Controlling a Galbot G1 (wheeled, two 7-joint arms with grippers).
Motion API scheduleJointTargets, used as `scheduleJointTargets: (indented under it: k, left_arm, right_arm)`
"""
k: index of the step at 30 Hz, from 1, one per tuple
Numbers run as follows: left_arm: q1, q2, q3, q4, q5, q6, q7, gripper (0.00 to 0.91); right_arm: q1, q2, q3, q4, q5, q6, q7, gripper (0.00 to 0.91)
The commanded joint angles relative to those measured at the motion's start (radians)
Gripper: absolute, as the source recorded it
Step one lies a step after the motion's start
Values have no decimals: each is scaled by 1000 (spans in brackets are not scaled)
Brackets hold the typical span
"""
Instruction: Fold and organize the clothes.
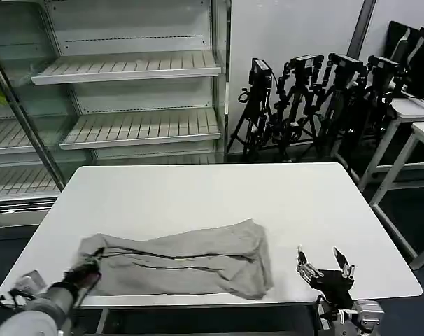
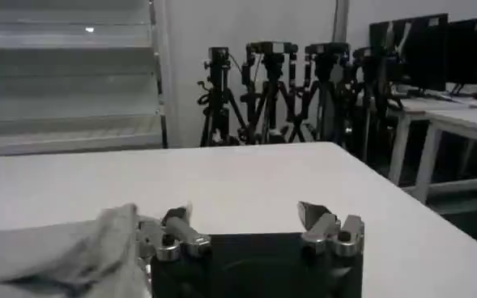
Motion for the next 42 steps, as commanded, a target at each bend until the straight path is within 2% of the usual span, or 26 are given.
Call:
scheduleJointTargets:
  k: [1, 4, 8, 13, 16, 21, 32, 42]
  left_arm:
    - [-6, 103, -123, -61, -321, 3, -30, 20]
    - [-12, 26, -34, -147, -447, 3, -55, 20]
    - [-31, -124, 99, -203, -518, 2, -79, 20]
    - [-36, -253, 298, -242, -438, 0, -100, 30]
    - [-112, -317, 408, -186, -350, -1, -109, 20]
    - [-144, -394, 507, -100, -231, -1, -105, 20]
    - [-253, -476, 602, 63, -83, -14, -100, 20]
    - [-312, -487, 624, 143, -45, -35, -93, 30]
  right_arm:
    - [18, 8, -9, -38, 0, 16, 5, 907]
    - [16, 8, -12, -60, -3, 25, 5, 907]
    - [-4, 8, -13, -62, -11, 38, 5, 907]
    - [-70, 9, -13, -26, -31, 71, 1, 907]
    - [-29, 2, -32, -53, -36, 67, 3, 907]
    - [-17, -14, -39, -83, -29, 80, 0, 907]
    - [19, -42, -27, -127, 14, 92, 0, 907]
    - [31, -41, -28, -140, 24, 90, 1, 907]
